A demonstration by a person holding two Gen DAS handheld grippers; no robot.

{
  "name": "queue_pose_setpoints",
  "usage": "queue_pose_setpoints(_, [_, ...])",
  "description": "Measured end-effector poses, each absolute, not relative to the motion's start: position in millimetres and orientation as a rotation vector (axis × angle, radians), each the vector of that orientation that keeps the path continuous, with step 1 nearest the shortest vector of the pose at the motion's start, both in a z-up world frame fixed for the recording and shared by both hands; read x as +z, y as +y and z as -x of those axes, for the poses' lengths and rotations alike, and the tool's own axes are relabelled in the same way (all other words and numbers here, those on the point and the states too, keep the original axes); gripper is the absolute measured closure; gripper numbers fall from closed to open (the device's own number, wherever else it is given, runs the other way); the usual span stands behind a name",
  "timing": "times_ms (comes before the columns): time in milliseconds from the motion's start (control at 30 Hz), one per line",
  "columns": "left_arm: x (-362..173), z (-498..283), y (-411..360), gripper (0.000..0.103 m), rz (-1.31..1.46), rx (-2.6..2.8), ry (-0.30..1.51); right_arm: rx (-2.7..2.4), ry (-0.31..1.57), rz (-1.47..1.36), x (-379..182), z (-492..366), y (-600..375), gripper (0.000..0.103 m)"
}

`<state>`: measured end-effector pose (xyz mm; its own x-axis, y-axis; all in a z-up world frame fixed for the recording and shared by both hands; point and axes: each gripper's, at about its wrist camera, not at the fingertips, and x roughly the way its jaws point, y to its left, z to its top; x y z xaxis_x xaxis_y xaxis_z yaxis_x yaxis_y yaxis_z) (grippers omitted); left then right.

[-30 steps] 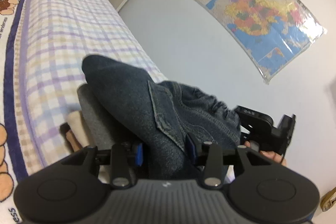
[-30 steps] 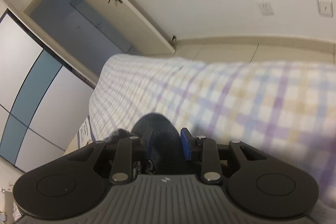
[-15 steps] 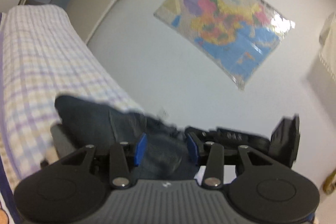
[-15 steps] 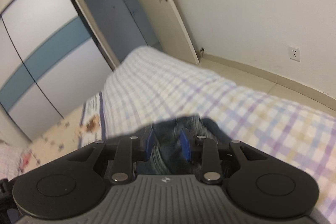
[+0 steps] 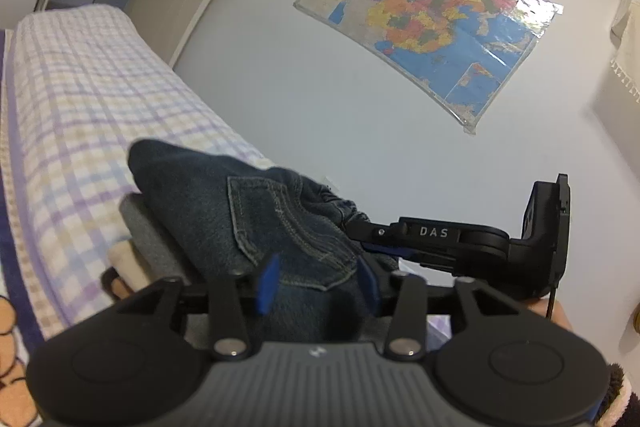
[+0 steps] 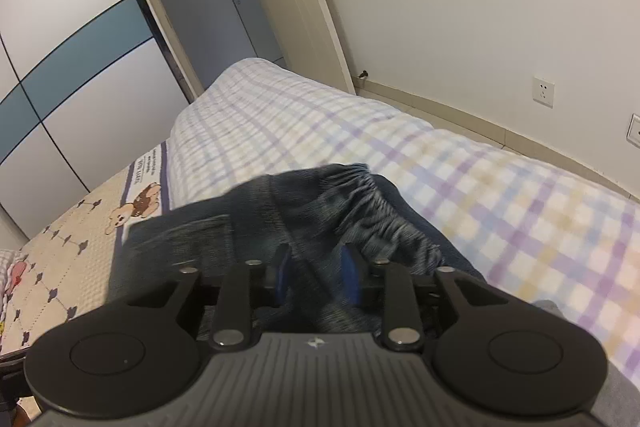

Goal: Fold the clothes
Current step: 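Lower the jeans onto the folded clothes stack and open both grippers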

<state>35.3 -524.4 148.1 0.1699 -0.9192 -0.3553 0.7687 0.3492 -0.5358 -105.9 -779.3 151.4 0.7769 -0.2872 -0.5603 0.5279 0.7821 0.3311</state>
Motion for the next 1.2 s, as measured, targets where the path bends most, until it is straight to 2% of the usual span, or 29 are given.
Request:
queue_pose_setpoints(67, [154.8, -29.0, -510.3, 0.038, 0.243, -1.192, 0.688, -0.455, 0.499, -0.489, 157.8, 108.7, -767.8, 0.058])
queue_pose_setpoints(233, [161.0, -15.5, -469.4, 0.03, 0.197, -1.089, 0.698, -0.42, 0.51, -0.478, 165.7, 111.1, -730.1, 0.053])
queue_pose_setpoints(300, [162.5, -12.0, -449.8, 0.022, 0.19, -1.046, 0.707, -0.405, 0.508, -0.467, 169.6, 113.5, -710.8, 0.051])
queue_pose_setpoints(400, [167.4, -5.8, -416.4, 0.011, 0.164, -0.973, 0.705, -0.374, 0.484, -0.453, 176.7, 119.8, -677.8, 0.038])
queue_pose_setpoints(433, [169.3, -3.5, -405.0, 0.009, 0.151, -0.946, 0.701, -0.365, 0.48, -0.448, 178.7, 120.7, -666.9, 0.033])
queue_pose_setpoints(600, [179.4, 9.6, -350.8, 0.0, 0.083, -0.812, 0.697, -0.335, 0.498, -0.422, 184.4, 113.0, -613.3, 0.028])
queue_pose_setpoints(800, [183.9, 16.4, -286.2, 0.0, 0.05, -0.657, 0.697, -0.261, 0.523, -0.412, 186.8, 104.3, -548.8, 0.02])
queue_pose_setpoints(967, [179.5, 15.9, -236.9, 0.0, 0.063, -0.552, 0.728, -0.209, 0.55, -0.414, 185.6, 92.3, -505.4, 0.017])
queue_pose_setpoints(1200, [162.2, 13.3, -173.3, 0.0, 0.052, -0.418, 0.731, -0.16, 0.588, -0.373, 172.7, 69.4, -448.0, 0.002])
